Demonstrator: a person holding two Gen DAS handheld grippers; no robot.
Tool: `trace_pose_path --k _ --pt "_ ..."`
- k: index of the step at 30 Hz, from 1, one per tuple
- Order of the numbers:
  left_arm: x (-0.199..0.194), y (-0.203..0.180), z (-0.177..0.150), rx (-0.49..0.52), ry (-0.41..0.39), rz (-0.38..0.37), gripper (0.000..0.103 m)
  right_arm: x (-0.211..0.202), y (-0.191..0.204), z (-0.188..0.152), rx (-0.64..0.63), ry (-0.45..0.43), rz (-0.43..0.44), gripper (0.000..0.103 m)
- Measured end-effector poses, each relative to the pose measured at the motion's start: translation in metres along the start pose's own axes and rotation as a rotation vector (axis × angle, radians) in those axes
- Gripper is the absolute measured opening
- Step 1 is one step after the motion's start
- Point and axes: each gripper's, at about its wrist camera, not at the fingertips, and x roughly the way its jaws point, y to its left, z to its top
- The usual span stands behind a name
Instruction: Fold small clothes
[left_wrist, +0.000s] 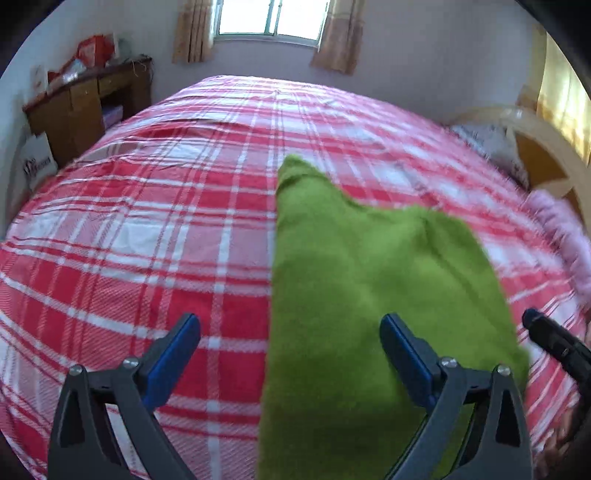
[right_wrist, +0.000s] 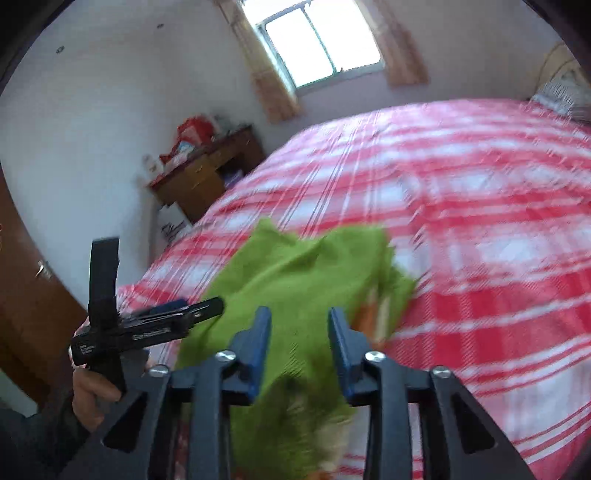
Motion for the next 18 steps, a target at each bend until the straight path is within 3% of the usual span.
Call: trace_pose_path --k 2,7,11,13,15,17,18 --pt "0.002 0.008 -0.005 -0.031 0.008 -0.034 0.101 0.016 -0.002 -0.022 0.022 0.074 -0.052 0.022" --pt "0.006 0.023 -0.005 -0.102 0.058 -0.123 0.103 -0.001 -0.012 -0.045 0.105 0.043 -0.035 0.023" --pt "0.002 0.019 0.007 -0.055 0.049 -0.118 0.102 -0.001 -0.006 -0.044 0.088 0.085 -0.029 0.023" --pt "-0.003 0.02 0.019 -0.042 0.019 -0.122 0.102 -0.003 -0.004 -0.044 0.091 0.119 0.014 0.025" --pt "-0.005 0.025 0.034 -0.056 0.003 -0.167 0.102 0.0 -0.001 -0.049 0.115 0.195 0.114 0.025" --pt "-0.002 0.029 0.045 -0.071 0.001 -0.203 0.102 -0.008 -0.002 -0.046 0.079 0.15 0.071 0.025" --pt "0.0 0.032 0.05 -0.08 0.001 -0.221 0.102 -0.018 -0.008 -0.037 0.076 0.08 0.048 0.024"
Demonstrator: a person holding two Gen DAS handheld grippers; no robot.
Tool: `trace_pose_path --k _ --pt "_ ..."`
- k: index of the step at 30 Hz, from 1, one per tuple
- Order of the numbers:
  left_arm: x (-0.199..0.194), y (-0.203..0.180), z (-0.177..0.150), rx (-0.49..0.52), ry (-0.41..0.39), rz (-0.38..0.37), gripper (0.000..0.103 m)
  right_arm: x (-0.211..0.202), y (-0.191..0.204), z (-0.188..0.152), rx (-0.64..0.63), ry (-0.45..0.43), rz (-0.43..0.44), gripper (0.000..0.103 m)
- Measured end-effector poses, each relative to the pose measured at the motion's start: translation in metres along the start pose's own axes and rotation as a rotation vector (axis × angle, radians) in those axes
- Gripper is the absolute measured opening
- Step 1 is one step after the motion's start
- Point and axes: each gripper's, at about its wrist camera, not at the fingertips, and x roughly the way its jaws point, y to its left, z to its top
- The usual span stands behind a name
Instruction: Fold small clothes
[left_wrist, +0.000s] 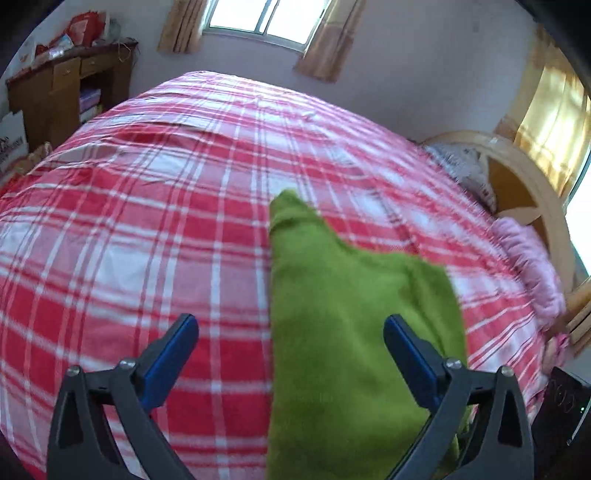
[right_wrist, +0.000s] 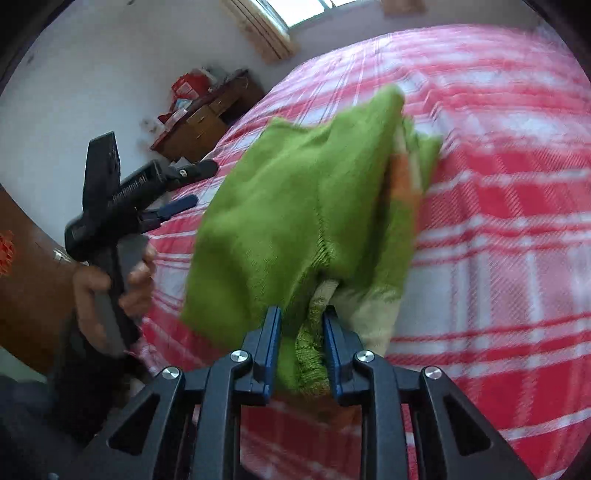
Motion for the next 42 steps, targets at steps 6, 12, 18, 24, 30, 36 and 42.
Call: trace_pose_path --k 6,12,18,24,30,36,42 --pt "0.036 0.009 0.012 -0.08 0.075 -0.12 0.101 -0.011 -0.05 0.047 0.182 -0.202 0.004 0.078" --pt "0.058 -0.01 -0.003 -0.033 0.134 -0.121 0.099 0.057 -0.072 0.064 0.224 -0.065 0.008 0.078" --pt "0.058 -0.033 -0.011 0.104 0.139 -0.014 0.085 0.071 -0.046 0.059 0.074 -0.087 -0.072 0.078" --pt "0.051 -0.047 -0.016 0.126 0.091 0.056 0.066 0.079 -0.034 0.066 0.007 -0.063 -0.118 0.046" --pt "0.039 -0.06 -0.022 0.208 0.032 0.142 0.036 0.067 -0.016 0.065 -0.013 -0.078 -0.17 0.028" --pt "0.029 -0.062 -0.024 0.198 0.043 0.147 0.033 0.052 -0.012 0.053 0.049 -0.097 -0.135 0.025" --pt "0.025 -0.067 -0.033 0.226 0.061 0.173 0.038 0.047 -0.013 0.042 0.081 -0.083 -0.108 0.025"
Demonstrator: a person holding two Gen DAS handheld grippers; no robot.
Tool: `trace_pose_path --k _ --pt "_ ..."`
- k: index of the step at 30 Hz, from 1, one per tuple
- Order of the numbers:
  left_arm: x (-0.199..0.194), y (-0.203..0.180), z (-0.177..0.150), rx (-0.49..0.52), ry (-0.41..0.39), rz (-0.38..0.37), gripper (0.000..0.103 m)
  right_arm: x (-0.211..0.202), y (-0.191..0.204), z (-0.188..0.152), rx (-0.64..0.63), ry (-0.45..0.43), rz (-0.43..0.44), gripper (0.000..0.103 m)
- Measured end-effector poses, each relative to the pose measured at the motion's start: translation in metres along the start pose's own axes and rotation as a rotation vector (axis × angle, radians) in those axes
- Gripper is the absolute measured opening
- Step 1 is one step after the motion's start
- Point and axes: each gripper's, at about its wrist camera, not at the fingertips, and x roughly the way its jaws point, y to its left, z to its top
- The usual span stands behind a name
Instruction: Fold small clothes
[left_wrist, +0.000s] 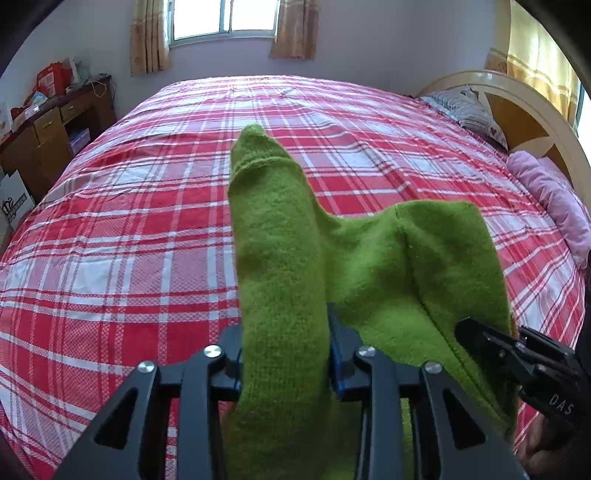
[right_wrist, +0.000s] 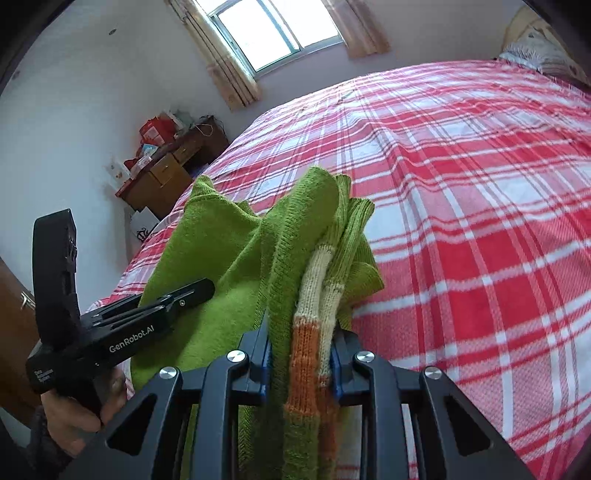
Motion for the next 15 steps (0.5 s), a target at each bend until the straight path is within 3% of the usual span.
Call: trace_pose_path --k 5,8,15 --pt "0.01 0.0 0.001 -0.002 0.01 0.028 0.053 0.011 -0.01 0.002 0.024 0.012 0.018 0.031" --pt "0.012 -0.003 0.001 0.008 0.001 0.046 0.056 0.019 -0.015 0.004 0.041 0.022 0.025 0.042" --pt "0.017 0.0 0.001 -0.011 -0.006 0.048 0.064 0.028 -0.026 0.005 0.058 0.01 0.058 0.053"
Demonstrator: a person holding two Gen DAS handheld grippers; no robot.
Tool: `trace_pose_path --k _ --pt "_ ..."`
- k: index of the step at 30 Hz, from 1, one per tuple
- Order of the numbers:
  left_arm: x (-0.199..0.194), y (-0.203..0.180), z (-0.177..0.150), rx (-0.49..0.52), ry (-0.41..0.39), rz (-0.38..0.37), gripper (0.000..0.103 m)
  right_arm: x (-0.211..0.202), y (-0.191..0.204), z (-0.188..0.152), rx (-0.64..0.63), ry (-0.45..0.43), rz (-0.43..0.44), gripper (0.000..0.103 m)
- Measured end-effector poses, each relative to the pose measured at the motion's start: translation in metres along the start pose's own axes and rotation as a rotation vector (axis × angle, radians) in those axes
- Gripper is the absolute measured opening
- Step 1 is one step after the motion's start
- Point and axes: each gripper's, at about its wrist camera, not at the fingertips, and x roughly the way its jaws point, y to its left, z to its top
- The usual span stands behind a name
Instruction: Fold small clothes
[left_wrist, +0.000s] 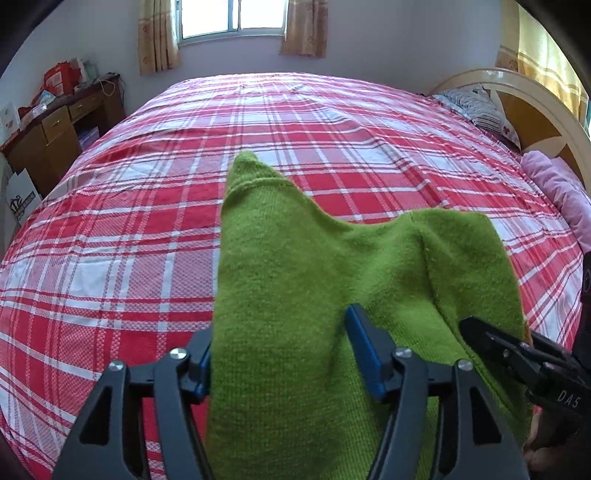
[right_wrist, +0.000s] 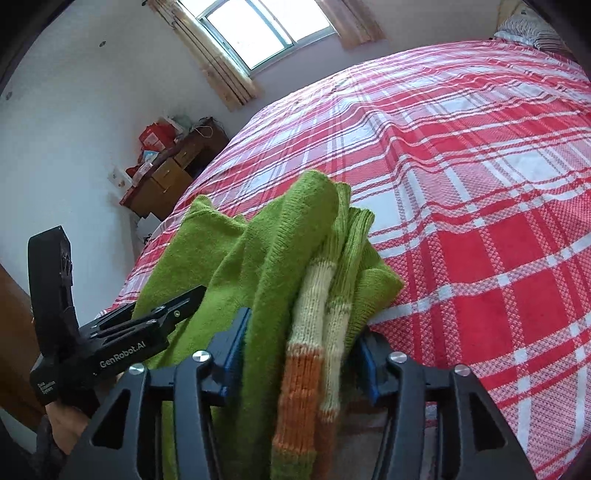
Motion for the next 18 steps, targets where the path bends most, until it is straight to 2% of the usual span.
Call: trace_pose_path --k 2,5,8,18 --pt "-0.001 -0.004 -0.002 0.023 -0.015 0.013 0.061 0.0 0.003 -0.001 -0.022 -0.003 -0.018 0.05" --pt "-0.005 -0.012 -0.005 0.064 -0.046 0.03 0.047 -0.003 0.018 -0.002 -0.08 -0.009 -0.053 0.035" --pt "-0.012 -0.013 -0.007 0.066 -0.069 0.041 0.033 -0.008 0.035 -0.005 -0.143 -0.033 -0.123 0.03" --pt "-0.041 -0.012 -0.011 0.042 -0.118 0.04 0.03 -0.042 0.063 -0.014 -0.165 -0.116 -0.133 0.029"
